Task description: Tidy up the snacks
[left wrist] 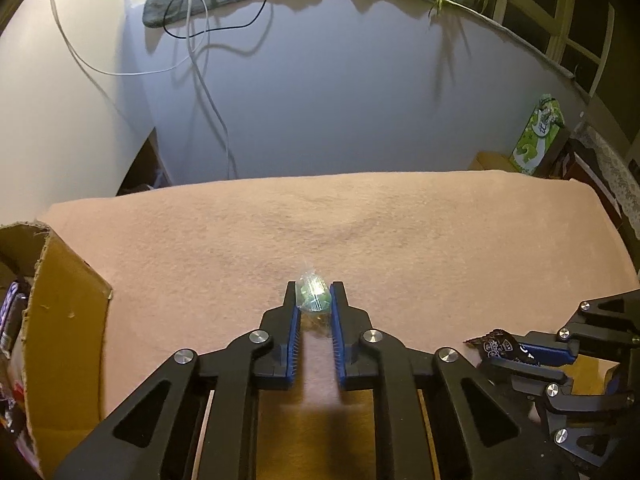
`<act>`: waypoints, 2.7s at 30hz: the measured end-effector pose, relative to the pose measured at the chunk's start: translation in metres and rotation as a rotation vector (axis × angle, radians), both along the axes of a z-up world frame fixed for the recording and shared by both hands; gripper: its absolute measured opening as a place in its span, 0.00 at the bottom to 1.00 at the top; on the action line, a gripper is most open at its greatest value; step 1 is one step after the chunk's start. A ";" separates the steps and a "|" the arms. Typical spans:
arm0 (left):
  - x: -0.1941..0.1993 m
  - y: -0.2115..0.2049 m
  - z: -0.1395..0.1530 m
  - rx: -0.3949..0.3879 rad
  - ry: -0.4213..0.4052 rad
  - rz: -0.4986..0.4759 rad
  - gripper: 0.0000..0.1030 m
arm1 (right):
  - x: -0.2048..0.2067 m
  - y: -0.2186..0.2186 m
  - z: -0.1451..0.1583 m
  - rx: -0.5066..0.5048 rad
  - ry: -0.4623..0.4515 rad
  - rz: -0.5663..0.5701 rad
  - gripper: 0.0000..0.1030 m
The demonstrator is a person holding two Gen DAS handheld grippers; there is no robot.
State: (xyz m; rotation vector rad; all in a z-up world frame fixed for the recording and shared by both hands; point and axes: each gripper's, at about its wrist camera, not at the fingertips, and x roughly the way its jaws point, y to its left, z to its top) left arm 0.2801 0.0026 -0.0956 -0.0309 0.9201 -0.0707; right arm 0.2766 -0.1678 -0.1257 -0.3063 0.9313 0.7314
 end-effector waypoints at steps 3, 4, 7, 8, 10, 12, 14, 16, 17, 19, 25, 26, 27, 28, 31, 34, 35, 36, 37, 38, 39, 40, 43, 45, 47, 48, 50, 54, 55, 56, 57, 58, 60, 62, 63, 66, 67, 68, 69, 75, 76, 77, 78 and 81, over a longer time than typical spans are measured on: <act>-0.001 0.003 0.000 -0.007 -0.006 0.001 0.11 | 0.000 0.000 0.000 -0.005 -0.002 0.000 0.10; -0.002 0.004 0.000 -0.012 -0.008 0.001 0.11 | 0.000 0.000 0.001 -0.005 -0.002 -0.001 0.10; -0.005 0.008 0.002 -0.015 -0.018 0.002 0.11 | 0.000 0.000 0.001 -0.005 -0.003 0.000 0.10; -0.006 0.009 0.003 -0.015 -0.024 0.003 0.11 | 0.000 0.000 0.001 -0.004 -0.004 -0.001 0.10; -0.009 0.011 0.006 -0.015 -0.033 0.004 0.11 | 0.000 0.000 0.001 0.001 -0.004 -0.004 0.10; -0.012 0.012 0.008 -0.021 -0.037 0.008 0.11 | 0.001 -0.001 0.001 0.005 -0.003 -0.011 0.10; -0.016 0.013 0.011 -0.024 -0.044 0.006 0.11 | 0.001 -0.002 0.003 0.010 -0.004 -0.018 0.10; -0.022 0.013 0.016 -0.024 -0.054 -0.001 0.11 | -0.001 -0.003 0.006 0.020 0.001 -0.025 0.10; -0.025 0.012 0.018 -0.024 -0.059 -0.005 0.11 | -0.002 -0.005 0.007 0.022 0.001 -0.026 0.10; -0.032 0.012 0.024 -0.028 -0.070 -0.013 0.11 | -0.005 -0.004 0.010 0.020 -0.003 -0.029 0.10; -0.056 0.018 0.046 -0.045 -0.109 -0.024 0.11 | -0.020 0.002 0.031 0.027 -0.033 -0.027 0.10; -0.060 0.020 0.049 -0.048 -0.115 -0.024 0.11 | -0.023 0.004 0.035 0.029 -0.039 -0.025 0.10; -0.064 0.022 0.053 -0.051 -0.121 -0.024 0.11 | -0.026 0.007 0.040 0.030 -0.045 -0.022 0.10; -0.069 0.024 0.056 -0.052 -0.128 -0.024 0.11 | -0.029 0.009 0.043 0.031 -0.050 -0.019 0.10; -0.083 0.032 0.067 -0.056 -0.150 -0.016 0.11 | -0.038 0.018 0.054 0.036 -0.064 -0.008 0.10; -0.097 0.041 0.075 -0.055 -0.169 -0.005 0.11 | -0.047 0.031 0.062 0.040 -0.075 0.006 0.10; -0.101 0.043 0.077 -0.055 -0.174 -0.002 0.11 | -0.050 0.035 0.065 0.040 -0.079 0.011 0.10; -0.106 0.047 0.080 -0.054 -0.181 0.002 0.11 | -0.053 0.040 0.068 0.041 -0.083 0.018 0.10; -0.110 0.049 0.082 -0.054 -0.185 0.006 0.11 | -0.055 0.043 0.070 0.041 -0.086 0.023 0.10; -0.114 0.052 0.083 -0.053 -0.189 0.009 0.11 | -0.057 0.048 0.073 0.041 -0.089 0.028 0.10; -0.118 0.055 0.085 -0.051 -0.193 0.013 0.11 | -0.060 0.053 0.075 0.043 -0.092 0.034 0.10; -0.122 0.058 0.086 -0.051 -0.197 0.017 0.11 | -0.062 0.058 0.077 0.045 -0.093 0.041 0.10; -0.134 0.068 0.089 -0.046 -0.206 0.031 0.11 | -0.068 0.072 0.082 0.051 -0.094 0.059 0.10; -0.141 0.074 0.091 -0.045 -0.212 0.042 0.11 | -0.072 0.082 0.084 0.051 -0.096 0.071 0.10; -0.148 0.082 0.093 -0.045 -0.216 0.055 0.11 | -0.076 0.092 0.087 0.053 -0.098 0.084 0.10; -0.150 0.086 0.093 -0.046 -0.217 0.060 0.11 | -0.078 0.098 0.088 0.054 -0.099 0.092 0.10; -0.156 0.094 0.094 -0.046 -0.221 0.071 0.11 | -0.082 0.107 0.090 0.056 -0.098 0.104 0.10; -0.167 0.109 0.095 -0.047 -0.228 0.093 0.11 | -0.084 0.132 0.093 0.059 -0.098 0.131 0.10; -0.169 0.113 0.095 -0.047 -0.229 0.100 0.11 | -0.086 0.135 0.094 0.060 -0.098 0.135 0.10; -0.171 0.117 0.094 -0.048 -0.228 0.105 0.11 | -0.086 0.142 0.094 0.060 -0.097 0.143 0.10; -0.173 0.120 0.094 -0.048 -0.228 0.110 0.11 | -0.086 0.147 0.095 0.061 -0.096 0.148 0.10; -0.176 0.125 0.093 -0.048 -0.228 0.116 0.11 | -0.085 0.152 0.095 0.063 -0.094 0.154 0.10; -0.178 0.133 0.092 -0.047 -0.226 0.126 0.11 | -0.085 0.163 0.094 0.063 -0.089 0.167 0.10; -0.180 0.141 0.091 -0.048 -0.223 0.133 0.11 | -0.083 0.175 0.093 0.060 -0.086 0.178 0.10; -0.181 0.144 0.090 -0.047 -0.222 0.137 0.11 | -0.083 0.179 0.092 0.059 -0.084 0.181 0.10; -0.183 0.153 0.088 -0.047 -0.221 0.147 0.11 | -0.080 0.192 0.091 0.060 -0.080 0.188 0.10; -0.184 0.157 0.087 -0.047 -0.221 0.151 0.11 | -0.079 0.196 0.091 0.061 -0.078 0.190 0.10; -0.185 0.159 0.087 -0.047 -0.220 0.153 0.11 | -0.078 0.200 0.091 0.062 -0.076 0.193 0.10; -0.185 0.163 0.086 -0.047 -0.218 0.156 0.11 | -0.077 0.205 0.090 0.062 -0.074 0.197 0.10; -0.183 0.174 0.083 -0.055 -0.214 0.170 0.11 | -0.071 0.228 0.087 0.051 -0.070 0.222 0.10; -0.182 0.175 0.082 -0.055 -0.212 0.173 0.11 | -0.070 0.230 0.086 0.050 -0.069 0.225 0.10; -0.181 0.176 0.082 -0.056 -0.211 0.174 0.11 | -0.069 0.234 0.085 0.049 -0.066 0.228 0.10; -0.181 0.178 0.081 -0.056 -0.210 0.177 0.12 | -0.068 0.236 0.084 0.051 -0.063 0.229 0.10; -0.181 0.181 0.080 -0.055 -0.208 0.188 0.13 | -0.065 0.242 0.081 0.060 -0.055 0.229 0.10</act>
